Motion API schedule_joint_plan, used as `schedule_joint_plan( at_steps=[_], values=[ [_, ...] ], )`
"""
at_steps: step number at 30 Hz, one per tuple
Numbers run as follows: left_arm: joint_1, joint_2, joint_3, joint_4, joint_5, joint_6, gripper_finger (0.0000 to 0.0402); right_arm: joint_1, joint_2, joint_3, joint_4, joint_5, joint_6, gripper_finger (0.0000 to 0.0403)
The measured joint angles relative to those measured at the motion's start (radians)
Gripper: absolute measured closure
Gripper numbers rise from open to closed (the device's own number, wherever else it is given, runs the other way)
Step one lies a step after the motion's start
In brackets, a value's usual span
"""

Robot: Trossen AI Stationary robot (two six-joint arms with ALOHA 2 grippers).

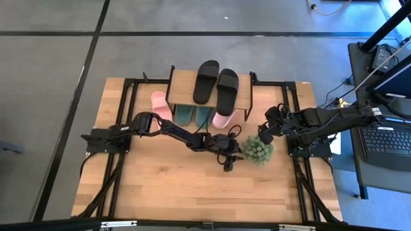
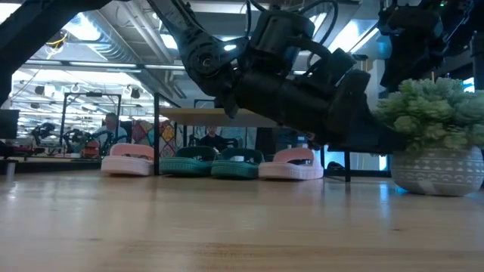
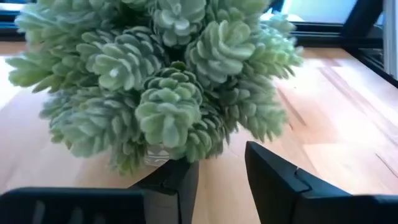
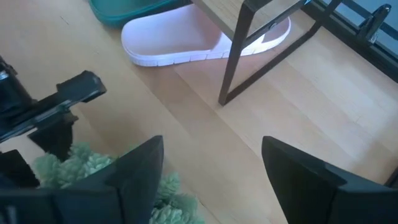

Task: Pick and place slides into the shelf
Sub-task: Adjust the white decorative plant, then put the pink slide under the shelf

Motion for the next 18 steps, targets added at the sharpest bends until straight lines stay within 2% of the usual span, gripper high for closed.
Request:
schedule_joint_plan(
  at_steps=[5,10,18],
  values=[
    [-0.002,0.0,0.0,-0.023,0.079,0.016,0.0279,0.0,0.0,0.0,0.0,0.0,0.0,0.013],
    [0.0,0.0,0.0,-0.088,0.105,0.011,0.0279,0.0,0.0,0.0,0.0,0.0,0.0,0.013],
    [0.034,-0.054,0.0,-0.339,0.17,0.021,0.0279,0.0,0.0,0.0,-0.001,0.0,-0.004,0.013]
  ],
)
